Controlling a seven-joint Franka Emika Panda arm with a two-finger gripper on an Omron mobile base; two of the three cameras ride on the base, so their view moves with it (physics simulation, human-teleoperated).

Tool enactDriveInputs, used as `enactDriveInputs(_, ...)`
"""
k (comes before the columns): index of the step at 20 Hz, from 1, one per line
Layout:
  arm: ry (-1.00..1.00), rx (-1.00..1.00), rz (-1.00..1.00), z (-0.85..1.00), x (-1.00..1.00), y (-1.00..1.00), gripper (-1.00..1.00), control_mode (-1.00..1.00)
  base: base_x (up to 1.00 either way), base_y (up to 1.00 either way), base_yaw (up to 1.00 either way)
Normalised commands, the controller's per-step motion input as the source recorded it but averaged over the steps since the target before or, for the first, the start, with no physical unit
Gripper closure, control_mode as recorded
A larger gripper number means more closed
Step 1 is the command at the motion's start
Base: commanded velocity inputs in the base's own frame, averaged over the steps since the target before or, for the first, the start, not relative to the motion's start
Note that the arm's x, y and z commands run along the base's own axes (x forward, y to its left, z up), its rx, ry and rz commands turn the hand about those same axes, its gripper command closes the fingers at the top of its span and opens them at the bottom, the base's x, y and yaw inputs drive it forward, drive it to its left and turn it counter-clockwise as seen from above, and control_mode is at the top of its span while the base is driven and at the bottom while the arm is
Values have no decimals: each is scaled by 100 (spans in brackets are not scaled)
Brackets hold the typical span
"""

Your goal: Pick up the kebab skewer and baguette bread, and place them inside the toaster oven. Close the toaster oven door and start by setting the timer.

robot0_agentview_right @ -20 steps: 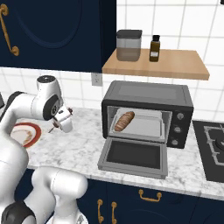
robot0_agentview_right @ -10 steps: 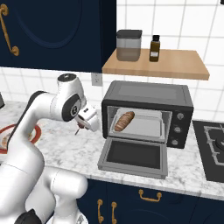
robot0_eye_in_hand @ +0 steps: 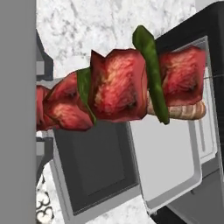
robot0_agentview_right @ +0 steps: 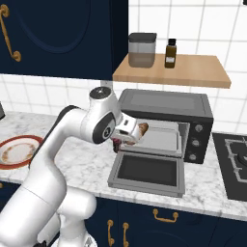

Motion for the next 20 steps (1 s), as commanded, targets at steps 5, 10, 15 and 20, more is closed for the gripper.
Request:
enactDriveInputs(5,-23,-3,38,0,-6,-80,100,-100,0,0,0)
enactDriveInputs(10,-12,-10,27,0,5,-40,100,-100,0,0,0)
enactDriveInputs(15,-12,-20,19,-16,10,4,100,-100,0,0,0)
enactDriveInputs(20,-17,-24,17,-28,0,1,100,-100,0,0,0)
